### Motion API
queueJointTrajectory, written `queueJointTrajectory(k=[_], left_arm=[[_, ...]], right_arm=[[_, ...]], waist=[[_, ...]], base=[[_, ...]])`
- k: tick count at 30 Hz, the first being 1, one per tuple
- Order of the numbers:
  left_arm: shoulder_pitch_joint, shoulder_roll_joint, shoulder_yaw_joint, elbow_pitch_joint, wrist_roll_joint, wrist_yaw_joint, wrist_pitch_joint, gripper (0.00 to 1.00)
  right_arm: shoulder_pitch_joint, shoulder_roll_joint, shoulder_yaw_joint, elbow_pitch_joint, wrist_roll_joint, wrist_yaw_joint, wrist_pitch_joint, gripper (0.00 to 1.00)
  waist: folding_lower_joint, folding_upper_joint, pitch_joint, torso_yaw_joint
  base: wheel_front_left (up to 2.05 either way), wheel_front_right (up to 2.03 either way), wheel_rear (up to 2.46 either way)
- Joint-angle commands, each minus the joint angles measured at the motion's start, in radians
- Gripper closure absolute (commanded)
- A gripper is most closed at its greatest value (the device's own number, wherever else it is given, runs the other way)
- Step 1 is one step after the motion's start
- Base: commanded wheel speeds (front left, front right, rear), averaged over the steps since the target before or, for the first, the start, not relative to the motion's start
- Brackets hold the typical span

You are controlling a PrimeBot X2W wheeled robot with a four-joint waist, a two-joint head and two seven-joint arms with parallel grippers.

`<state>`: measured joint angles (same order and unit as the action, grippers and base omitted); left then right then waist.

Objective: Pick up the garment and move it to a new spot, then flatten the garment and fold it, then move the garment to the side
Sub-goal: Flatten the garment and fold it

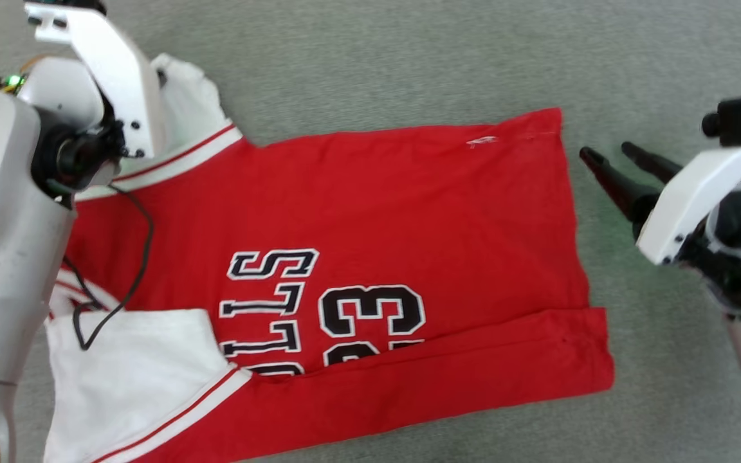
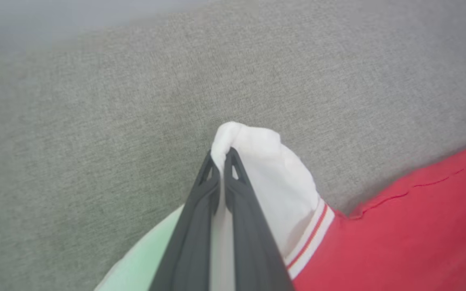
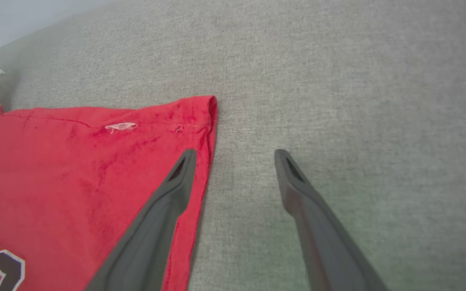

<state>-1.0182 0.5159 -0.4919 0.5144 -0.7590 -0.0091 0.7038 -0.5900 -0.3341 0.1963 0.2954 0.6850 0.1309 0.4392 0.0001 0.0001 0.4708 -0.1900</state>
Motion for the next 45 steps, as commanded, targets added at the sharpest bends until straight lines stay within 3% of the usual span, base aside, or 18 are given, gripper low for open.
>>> queueJointTrajectory(k=[1, 12, 13, 14, 15, 20, 30, 39, 45], left_arm=[[-0.017, -0.014, -0.006, -0.015, 0.009, -0.006, -0.016, 1.00], [-0.025, -0.063, -0.025, -0.082, 0.008, -0.023, -0.070, 1.00], [-0.019, -0.066, -0.028, -0.085, 0.008, -0.025, -0.078, 1.00], [-0.016, -0.068, -0.029, -0.087, 0.007, -0.025, -0.082, 1.00], [-0.014, -0.068, -0.029, -0.086, 0.006, -0.026, -0.084, 1.00], [0.008, -0.070, -0.019, -0.090, -0.011, -0.034, -0.109, 1.00], [0.177, -0.055, 0.037, -0.141, -0.057, -0.024, -0.254, 1.00], [0.523, -0.019, 0.102, -0.272, -0.122, 0.043, -0.382, 1.00], [0.709, -0.041, 0.127, -0.325, -0.175, 0.080, -0.426, 1.00]], right_arm=[[-0.046, -0.014, -0.002, 0.024, 0.014, 0.000, 0.044, 0.00], [-0.238, -0.030, 0.043, 0.225, 0.012, 0.000, 0.284, 0.00], [-0.239, -0.018, 0.054, 0.264, 0.021, 0.000, 0.331, 0.53], [-0.244, -0.015, 0.061, 0.272, 0.021, -0.001, 0.343, 0.80], [-0.247, -0.012, 0.067, 0.281, 0.024, 0.000, 0.356, 1.00], [-0.265, -0.030, 0.084, 0.269, 0.012, 0.000, 0.351, 1.00], [-0.185, -0.115, 0.105, 0.129, -0.039, 0.000, 0.178, 1.00], [0.073, -0.127, 0.078, 0.058, -0.016, -0.001, 0.126, 1.00], [0.211, -0.114, 0.033, 0.058, -0.006, -0.001, 0.099, 1.00]], waist=[[-0.0001, -0.0001, 0.006, 0.042], [-0.0001, -0.0001, 0.054, 0.126], [-0.0001, -0.0001, 0.057, 0.131], [-0.0001, -0.0001, 0.058, 0.133], [-0.0001, -0.0001, 0.058, 0.135], [-0.0001, -0.0001, 0.043, 0.138], [-0.0001, -0.0001, -0.094, 0.155], [-0.0001, -0.0001, -0.248, 0.172], [-0.0001, -0.0001, -0.296, 0.185]], base=[[0.00, 0.00, 0.00], [0.00, 0.00, 0.00], [0.00, 0.00, 0.00], [0.00, 0.00, 0.00], [0.00, 0.00, 0.00], [0.00, 0.00, 0.00], [0.00, 0.00, 0.00], [0.00, 0.00, 0.00], [0.00, 0.00, 0.00]])
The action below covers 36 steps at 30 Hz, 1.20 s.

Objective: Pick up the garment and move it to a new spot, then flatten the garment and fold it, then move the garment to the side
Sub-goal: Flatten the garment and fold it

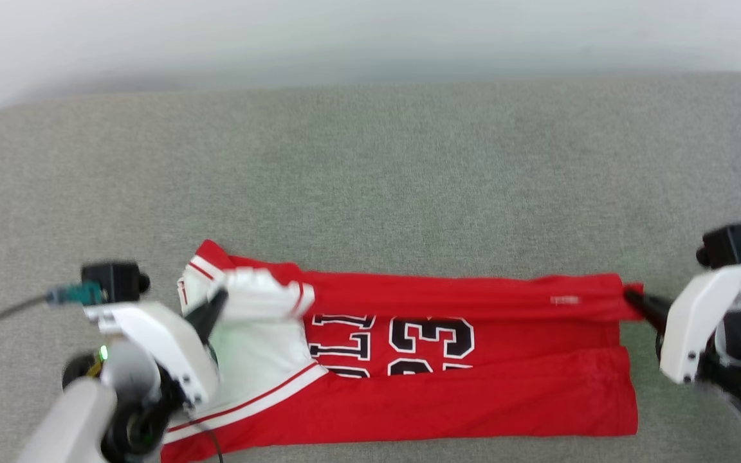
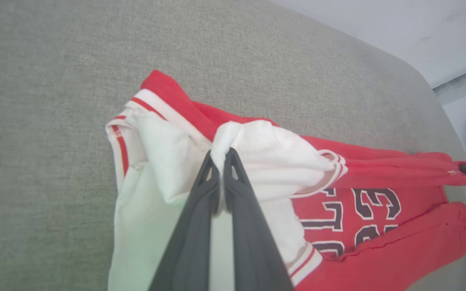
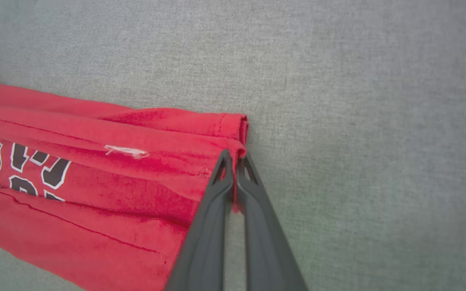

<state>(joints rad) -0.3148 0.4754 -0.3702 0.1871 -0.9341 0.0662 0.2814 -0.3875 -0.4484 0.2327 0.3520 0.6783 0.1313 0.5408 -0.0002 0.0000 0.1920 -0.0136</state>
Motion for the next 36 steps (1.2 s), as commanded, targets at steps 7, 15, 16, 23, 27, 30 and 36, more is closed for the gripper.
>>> queueJointTrajectory(k=[7, 15, 16, 23, 27, 30, 36], left_arm=[[0.189, -0.016, 0.007, -0.026, -0.040, 0.033, -0.034, 1.00], [0.280, -0.037, -0.037, 0.007, -0.043, 0.036, -0.022, 0.00], [0.276, -0.043, -0.041, 0.013, -0.037, 0.036, -0.031, 0.00], [0.259, -0.070, -0.049, 0.007, 0.022, 0.033, -0.142, 0.00], [0.261, -0.074, -0.041, -0.019, 0.074, 0.053, -0.230, 0.00], [0.254, -0.084, -0.030, -0.051, 0.107, 0.062, -0.302, 0.00], [0.235, -0.099, -0.017, -0.107, 0.194, 0.096, -0.454, 0.00]], right_arm=[[0.155, 0.028, -0.054, 0.007, -0.011, -0.001, -0.034, 1.00], [0.243, 0.061, -0.063, 0.032, -0.029, -0.001, -0.098, 0.00], [0.249, 0.065, -0.059, 0.032, -0.030, -0.001, -0.112, 0.00], [0.284, 0.059, -0.057, -0.040, -0.041, -0.001, -0.199, 0.00], [0.319, 0.044, -0.094, -0.112, -0.046, -0.001, -0.188, 0.00], [0.336, 0.034, -0.151, -0.154, -0.049, -0.001, -0.148, 0.00], [0.351, 0.043, -0.259, -0.196, -0.053, -0.001, 0.021, 0.00]], waist=[[0.0002, 0.0000, -0.067, 0.007], [0.0002, 0.0000, -0.095, -0.009], [0.0002, 0.0000, -0.097, -0.010], [0.0002, 0.0000, -0.142, -0.023], [0.0002, 0.0000, -0.181, -0.028], [0.0002, 0.0000, -0.201, -0.025], [0.0002, 0.0000, -0.208, -0.006]], base=[[0.00, 0.00, 0.00], [0.00, 0.00, 0.00], [0.00, 0.00, 0.00], [0.00, 0.00, 0.00], [0.00, 0.00, 0.00], [0.00, 0.00, 0.00], [0.00, 0.00, 0.00]])
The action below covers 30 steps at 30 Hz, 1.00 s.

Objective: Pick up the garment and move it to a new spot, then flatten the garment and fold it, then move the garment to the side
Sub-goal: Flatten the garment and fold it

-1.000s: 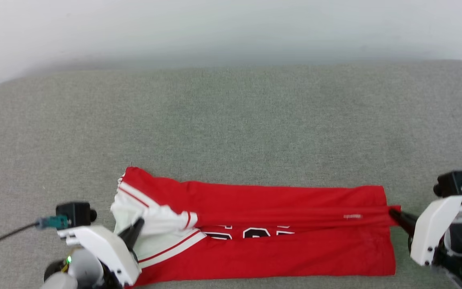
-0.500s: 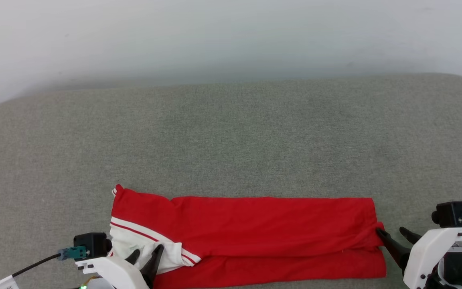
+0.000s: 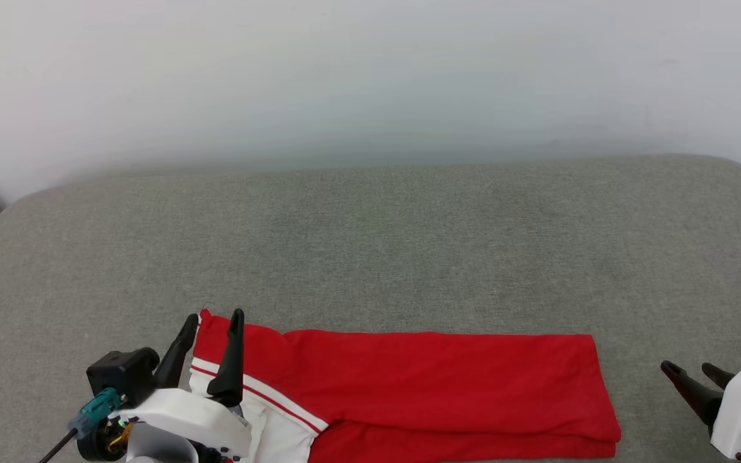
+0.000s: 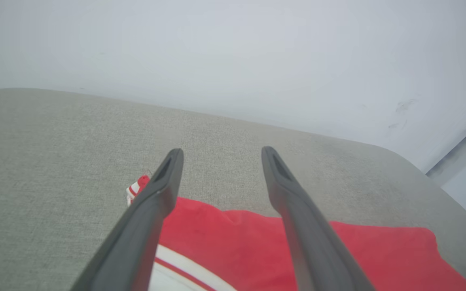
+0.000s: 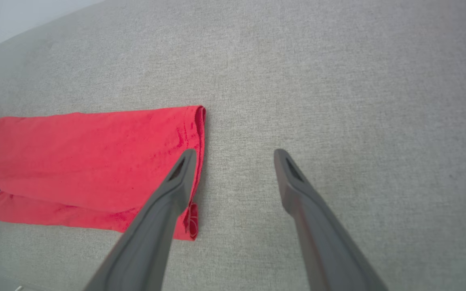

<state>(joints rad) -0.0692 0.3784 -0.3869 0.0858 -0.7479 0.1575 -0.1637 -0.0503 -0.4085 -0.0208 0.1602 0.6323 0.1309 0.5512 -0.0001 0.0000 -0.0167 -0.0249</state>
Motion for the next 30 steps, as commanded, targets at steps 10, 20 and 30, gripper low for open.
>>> queueJointTrajectory(k=[10, 20, 30], left_arm=[[-0.032, -0.012, 0.015, -0.095, 0.168, 0.045, -0.096, 0.00], [-0.047, -0.045, 0.008, -0.123, 0.222, 0.039, -0.102, 0.00], [-0.050, -0.050, 0.003, -0.097, 0.239, 0.022, -0.103, 0.00]], right_arm=[[0.002, 0.065, -0.071, 0.003, -0.037, 0.000, 0.198, 0.00], [-0.060, 0.108, -0.035, 0.114, -0.018, 0.000, 0.227, 0.00], [-0.097, 0.102, 0.038, 0.221, 0.048, 0.000, 0.243, 1.00]], waist=[[0.0001, 0.0000, 0.060, 0.087], [0.0001, 0.0000, 0.144, 0.148], [0.0001, 0.0000, 0.134, 0.151]], base=[[0.00, 0.00, 0.00], [0.00, 0.00, 0.00], [0.00, 0.00, 0.00]])
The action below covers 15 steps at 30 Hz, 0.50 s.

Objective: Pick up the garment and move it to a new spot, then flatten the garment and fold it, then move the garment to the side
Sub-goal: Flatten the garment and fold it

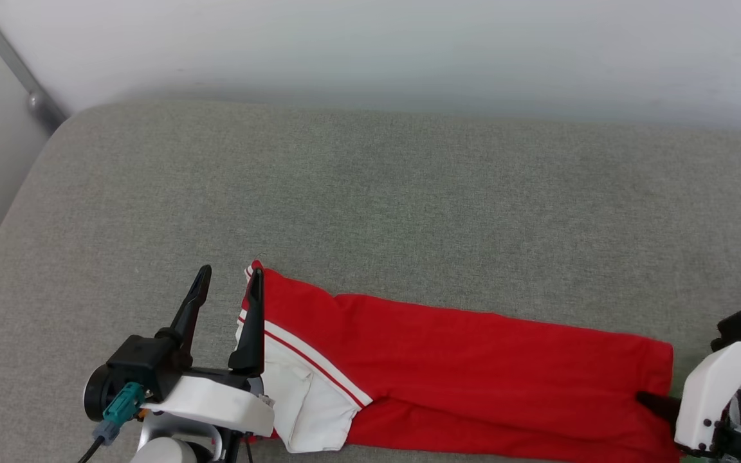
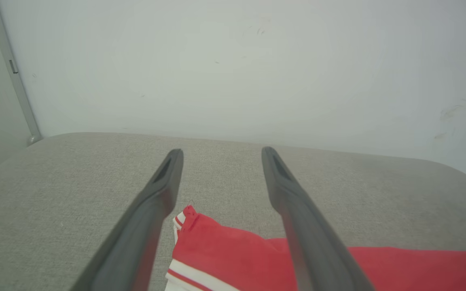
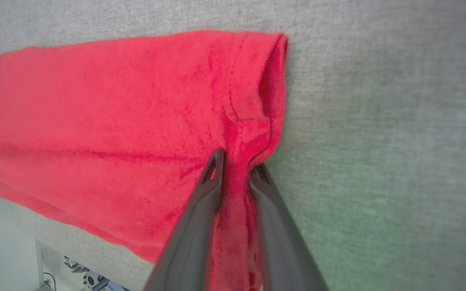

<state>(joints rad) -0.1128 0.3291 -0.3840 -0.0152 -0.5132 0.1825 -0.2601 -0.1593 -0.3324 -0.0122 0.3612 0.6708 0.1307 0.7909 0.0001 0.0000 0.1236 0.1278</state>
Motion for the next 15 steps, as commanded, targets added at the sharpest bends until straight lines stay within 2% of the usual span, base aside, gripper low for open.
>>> queueJointTrajectory(k=[1, 8, 15], left_arm=[[-0.001, 0.000, 0.000, 0.009, 0.004, -0.004, -0.006, 0.00], [0.037, 0.007, -0.007, 0.033, -0.006, 0.007, 0.008, 0.00], [0.069, 0.015, -0.007, 0.032, -0.017, 0.019, 0.028, 0.00]], right_arm=[[0.009, 0.020, 0.033, 0.020, 0.014, 0.000, -0.001, 1.00], [0.006, -0.019, 0.079, -0.022, 0.056, 0.000, -0.034, 1.00], [0.022, -0.050, 0.082, -0.055, 0.075, 0.000, -0.045, 1.00]], waist=[[-0.0001, 0.0000, -0.015, -0.004], [-0.0001, 0.0000, -0.078, -0.031], [-0.0001, 0.0000, -0.126, -0.066]], base=[[0.00, 0.00, 0.00], [0.00, 0.00, 0.00], [0.00, 0.00, 0.00]])
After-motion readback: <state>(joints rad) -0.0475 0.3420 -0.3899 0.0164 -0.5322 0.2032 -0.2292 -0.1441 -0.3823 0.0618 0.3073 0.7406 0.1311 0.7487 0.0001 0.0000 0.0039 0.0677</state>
